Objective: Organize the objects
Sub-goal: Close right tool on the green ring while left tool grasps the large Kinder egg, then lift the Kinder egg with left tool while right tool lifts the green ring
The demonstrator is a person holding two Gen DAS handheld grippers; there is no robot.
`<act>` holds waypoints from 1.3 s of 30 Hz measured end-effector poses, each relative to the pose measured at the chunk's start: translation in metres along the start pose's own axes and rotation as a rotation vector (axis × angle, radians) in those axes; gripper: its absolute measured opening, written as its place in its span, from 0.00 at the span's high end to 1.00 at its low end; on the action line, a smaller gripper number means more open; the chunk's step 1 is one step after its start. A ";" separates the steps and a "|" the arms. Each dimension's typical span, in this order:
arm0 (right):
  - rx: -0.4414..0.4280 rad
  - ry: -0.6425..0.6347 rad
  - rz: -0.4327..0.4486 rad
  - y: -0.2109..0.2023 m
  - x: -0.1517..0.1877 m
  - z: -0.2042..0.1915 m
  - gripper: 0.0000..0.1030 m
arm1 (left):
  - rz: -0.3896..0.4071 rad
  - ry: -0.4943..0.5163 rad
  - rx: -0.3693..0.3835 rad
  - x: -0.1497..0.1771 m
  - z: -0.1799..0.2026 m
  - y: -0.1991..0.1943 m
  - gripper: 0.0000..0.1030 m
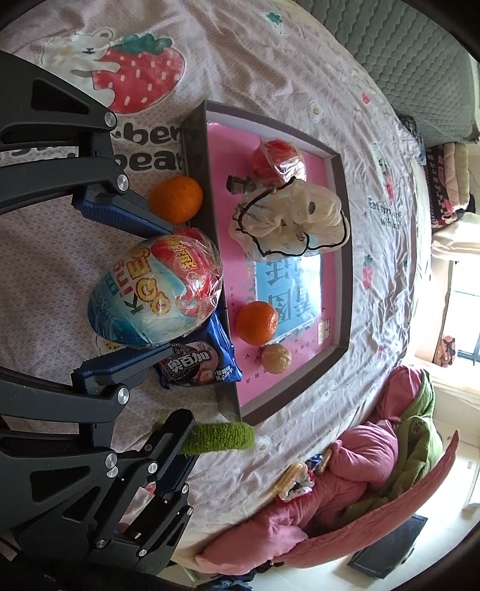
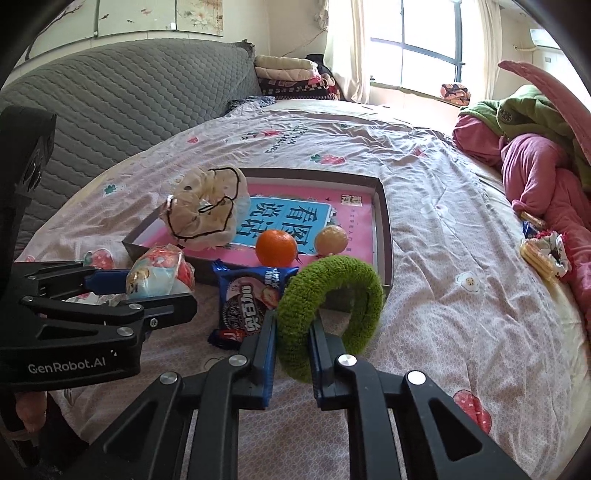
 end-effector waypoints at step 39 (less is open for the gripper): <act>0.041 -0.095 0.128 -0.062 -0.045 -0.025 0.84 | 0.143 0.029 -0.012 -0.027 0.012 -0.072 0.43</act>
Point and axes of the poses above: each gripper's, at about its wrist camera, not at the fingertips, and y roughly the way its jaws point, z to its right, x to its underside, the point moved 9 cm from there along y, roughly the way its jaws point, and after that the axes turned 1 degree about -y, right-handed, at the moved point
